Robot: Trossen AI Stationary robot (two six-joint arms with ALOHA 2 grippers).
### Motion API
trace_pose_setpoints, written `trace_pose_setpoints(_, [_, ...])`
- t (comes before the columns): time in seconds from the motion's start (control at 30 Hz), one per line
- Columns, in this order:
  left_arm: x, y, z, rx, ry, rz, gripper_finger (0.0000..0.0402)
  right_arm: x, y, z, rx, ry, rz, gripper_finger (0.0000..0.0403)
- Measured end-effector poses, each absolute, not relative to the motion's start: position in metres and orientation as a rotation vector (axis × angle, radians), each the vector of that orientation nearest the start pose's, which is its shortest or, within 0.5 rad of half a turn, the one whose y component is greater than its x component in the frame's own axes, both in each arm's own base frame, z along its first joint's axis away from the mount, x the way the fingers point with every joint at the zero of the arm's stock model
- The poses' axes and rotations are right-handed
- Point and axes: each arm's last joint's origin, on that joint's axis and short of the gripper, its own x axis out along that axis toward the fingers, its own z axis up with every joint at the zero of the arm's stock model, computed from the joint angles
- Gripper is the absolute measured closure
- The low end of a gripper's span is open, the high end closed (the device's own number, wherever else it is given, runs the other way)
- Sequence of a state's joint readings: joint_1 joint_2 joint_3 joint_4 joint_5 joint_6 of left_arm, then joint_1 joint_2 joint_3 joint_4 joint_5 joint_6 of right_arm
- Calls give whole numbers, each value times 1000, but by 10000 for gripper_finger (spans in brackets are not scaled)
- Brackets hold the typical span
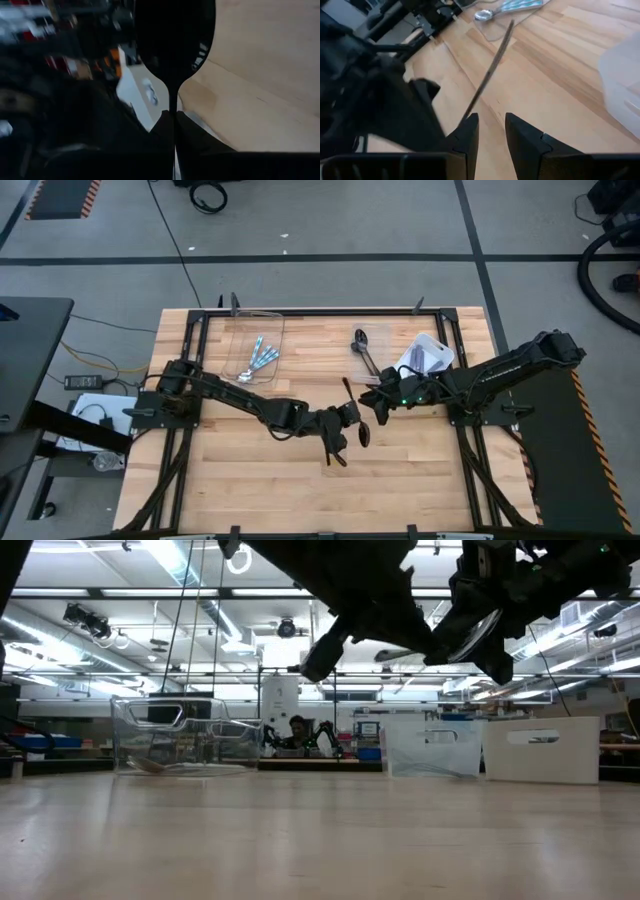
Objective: Sort silverware by color (type)
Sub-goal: Put the black spoon into the transparent white bin
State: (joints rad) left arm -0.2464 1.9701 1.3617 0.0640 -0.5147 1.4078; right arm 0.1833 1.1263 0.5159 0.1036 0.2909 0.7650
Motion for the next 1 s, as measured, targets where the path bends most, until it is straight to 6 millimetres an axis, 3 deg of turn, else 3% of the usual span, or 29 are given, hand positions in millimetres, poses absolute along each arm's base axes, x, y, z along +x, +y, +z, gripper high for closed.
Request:
trace_pose_setpoints(0.2, [431,-90,210,1624,566,-180,396,225,34,209,642,383,-255,286])
trace_pose_setpoints(0.6, [433,-85,212,1697,526,-215,396,226,33,210,646,367,-252,221])
trace_pose_setpoints(1.0, [437,-81,219,1766,473,-170,392,228,33,215,630,317,-245,281])
